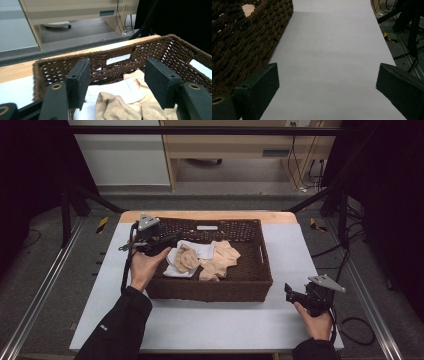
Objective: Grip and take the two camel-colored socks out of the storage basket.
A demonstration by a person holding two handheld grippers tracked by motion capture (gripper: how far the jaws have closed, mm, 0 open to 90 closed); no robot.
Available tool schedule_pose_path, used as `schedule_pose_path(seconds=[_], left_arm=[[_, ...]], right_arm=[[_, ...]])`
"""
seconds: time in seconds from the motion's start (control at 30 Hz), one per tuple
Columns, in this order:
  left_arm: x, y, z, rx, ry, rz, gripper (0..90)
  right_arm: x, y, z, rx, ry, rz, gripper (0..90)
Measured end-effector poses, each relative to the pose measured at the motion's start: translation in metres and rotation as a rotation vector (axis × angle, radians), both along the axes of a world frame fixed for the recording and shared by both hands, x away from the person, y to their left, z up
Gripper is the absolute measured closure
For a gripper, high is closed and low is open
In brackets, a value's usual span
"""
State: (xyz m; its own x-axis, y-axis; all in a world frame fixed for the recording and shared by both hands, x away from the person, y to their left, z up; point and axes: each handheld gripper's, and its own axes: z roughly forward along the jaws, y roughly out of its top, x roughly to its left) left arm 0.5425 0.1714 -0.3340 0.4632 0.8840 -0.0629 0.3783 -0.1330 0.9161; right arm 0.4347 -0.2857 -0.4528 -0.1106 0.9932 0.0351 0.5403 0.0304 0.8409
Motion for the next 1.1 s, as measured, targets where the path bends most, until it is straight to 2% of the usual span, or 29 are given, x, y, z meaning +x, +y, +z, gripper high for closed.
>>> schedule_pose_path(seconds=[0.1,0.23,0.3,0.37,0.47,0.53,0.73,0.97,1.07,1.1], left_arm=[[0.005,-0.005,-0.002,0.01,0.003,0.001,36.9],[0.019,-0.014,-0.012,0.018,0.019,-0.006,36.7],[0.025,-0.018,-0.019,0.04,0.031,-0.009,36.8],[0.032,-0.02,-0.026,0.051,0.043,0.0,36.8],[0.04,-0.023,-0.036,0.046,0.078,0.015,36.8],[0.044,-0.026,-0.042,0.061,0.096,0.017,36.7],[0.052,-0.036,-0.059,0.14,0.135,0.012,36.8],[0.052,-0.037,-0.07,0.153,0.164,-0.004,39.7],[0.053,-0.038,-0.075,0.173,0.199,-0.012,39.6],[0.053,-0.038,-0.075,0.173,0.199,-0.012,39.2]], right_arm=[[0.0,0.0,0.0,0.004,0.001,0.001,4.9],[0.001,0.0,0.0,0.005,0.001,0.001,5.0],[0.001,0.0,0.0,0.004,0.003,0.001,5.0],[0.002,0.0,0.0,0.007,0.001,0.001,5.0],[0.002,0.0,-0.001,0.009,0.004,-0.001,5.0],[0.002,0.0,-0.001,0.008,0.003,-0.002,5.1],[0.003,0.0,-0.001,0.007,0.008,-0.003,5.1],[0.002,-0.001,-0.001,0.008,0.005,-0.007,5.1],[0.003,0.0,-0.001,0.001,0.012,-0.004,5.2],[0.003,0.0,-0.001,0.0,0.011,-0.004,5.2]])
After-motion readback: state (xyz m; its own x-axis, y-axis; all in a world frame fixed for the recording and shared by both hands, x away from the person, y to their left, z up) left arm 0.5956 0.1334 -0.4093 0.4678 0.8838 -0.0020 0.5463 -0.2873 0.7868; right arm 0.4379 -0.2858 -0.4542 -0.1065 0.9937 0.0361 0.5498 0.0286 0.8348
